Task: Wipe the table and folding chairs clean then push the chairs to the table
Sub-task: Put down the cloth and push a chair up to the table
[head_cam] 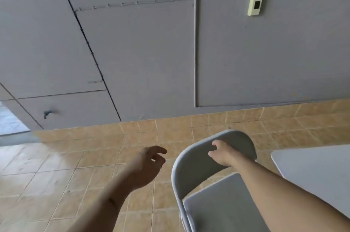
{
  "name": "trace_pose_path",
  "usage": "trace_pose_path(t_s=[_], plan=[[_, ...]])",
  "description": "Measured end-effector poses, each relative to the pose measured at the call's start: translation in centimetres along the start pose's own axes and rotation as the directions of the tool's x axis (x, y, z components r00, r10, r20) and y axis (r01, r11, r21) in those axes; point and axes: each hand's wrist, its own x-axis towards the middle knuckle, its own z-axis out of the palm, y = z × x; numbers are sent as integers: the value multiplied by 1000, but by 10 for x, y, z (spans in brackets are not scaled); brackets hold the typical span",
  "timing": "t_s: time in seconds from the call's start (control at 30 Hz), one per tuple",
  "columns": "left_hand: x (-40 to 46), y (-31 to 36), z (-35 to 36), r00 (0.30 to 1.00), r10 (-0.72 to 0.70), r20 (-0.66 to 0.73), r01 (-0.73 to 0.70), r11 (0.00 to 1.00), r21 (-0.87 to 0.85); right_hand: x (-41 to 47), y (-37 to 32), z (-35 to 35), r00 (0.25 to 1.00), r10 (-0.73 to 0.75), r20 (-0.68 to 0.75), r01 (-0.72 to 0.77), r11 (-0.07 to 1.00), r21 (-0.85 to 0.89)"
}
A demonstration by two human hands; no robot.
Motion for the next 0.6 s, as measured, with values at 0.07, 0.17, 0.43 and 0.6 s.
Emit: trace_pose_path(t_s=[0.07, 0.17, 0.43, 0.6], plan=[[35, -5, -12, 992, 110, 61, -113, 992, 48, 11, -6, 8, 996, 81, -28, -79, 995, 56], [70, -11, -17, 961, 190, 202, -215, 971, 108, 13, -12, 25, 979, 206, 5, -206, 974, 97], [177, 4, -1, 706, 428, 564, -682, 626, 378, 57, -18, 35, 919, 394, -24, -373, 885, 278], [252, 19, 35, 517, 378, 768, -854, 289, 432, 99, -20, 47, 887, 460, 43, -445, 826, 346]])
